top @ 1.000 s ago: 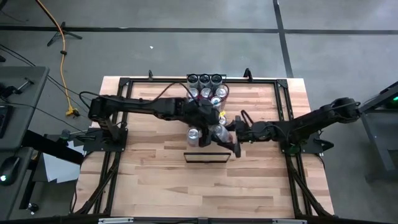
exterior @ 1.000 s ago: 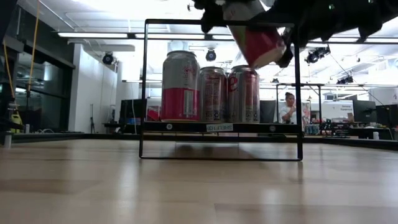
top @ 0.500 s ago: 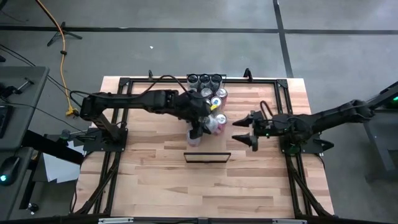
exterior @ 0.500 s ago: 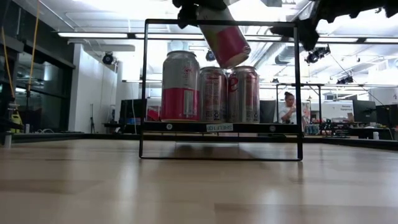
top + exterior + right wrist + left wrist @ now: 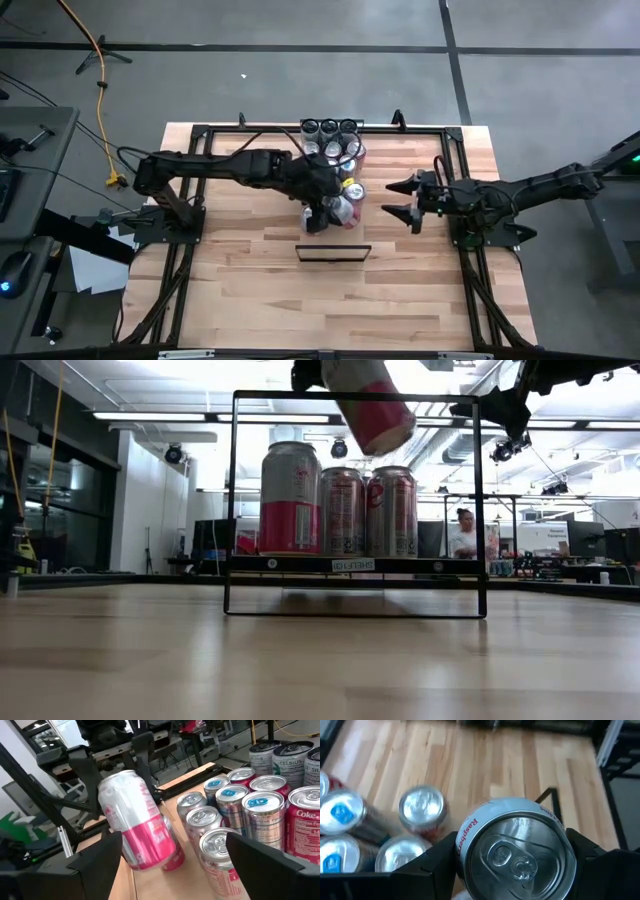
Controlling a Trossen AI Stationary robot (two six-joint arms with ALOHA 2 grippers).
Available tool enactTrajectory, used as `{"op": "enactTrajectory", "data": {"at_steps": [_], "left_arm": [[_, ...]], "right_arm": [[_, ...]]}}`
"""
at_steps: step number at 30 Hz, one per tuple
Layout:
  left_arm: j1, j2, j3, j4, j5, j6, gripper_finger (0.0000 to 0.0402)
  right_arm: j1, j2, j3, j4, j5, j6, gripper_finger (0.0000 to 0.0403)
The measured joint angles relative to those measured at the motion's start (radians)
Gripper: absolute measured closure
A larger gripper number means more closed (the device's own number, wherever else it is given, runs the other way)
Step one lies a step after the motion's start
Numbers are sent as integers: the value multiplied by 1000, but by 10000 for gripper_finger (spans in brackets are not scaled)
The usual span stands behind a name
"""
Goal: Place canned beverage on shelf
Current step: Put the pink-white soda can on the shelf aligned with the other pink-white soda can
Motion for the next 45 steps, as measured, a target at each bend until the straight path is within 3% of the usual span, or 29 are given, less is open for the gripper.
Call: {"op": "enactTrajectory", "data": {"at_steps": [6,12,16,32,45], "left_arm": [[3,104,163,-177,-3,-16,196],[-1,266,389,-392,-33,63,196],[-1,344,472,-508,-55,102,196],[-9,434,479,-517,-55,209,196],[-21,462,473,-512,-54,207,161]], "right_arm": [[0,11,-1,-17,28,-1,61],[0,20,-1,-35,44,1,61],[0,20,-1,-44,51,3,61],[0,20,-1,-53,87,9,61],[0,20,-1,-71,87,8,61]]}}
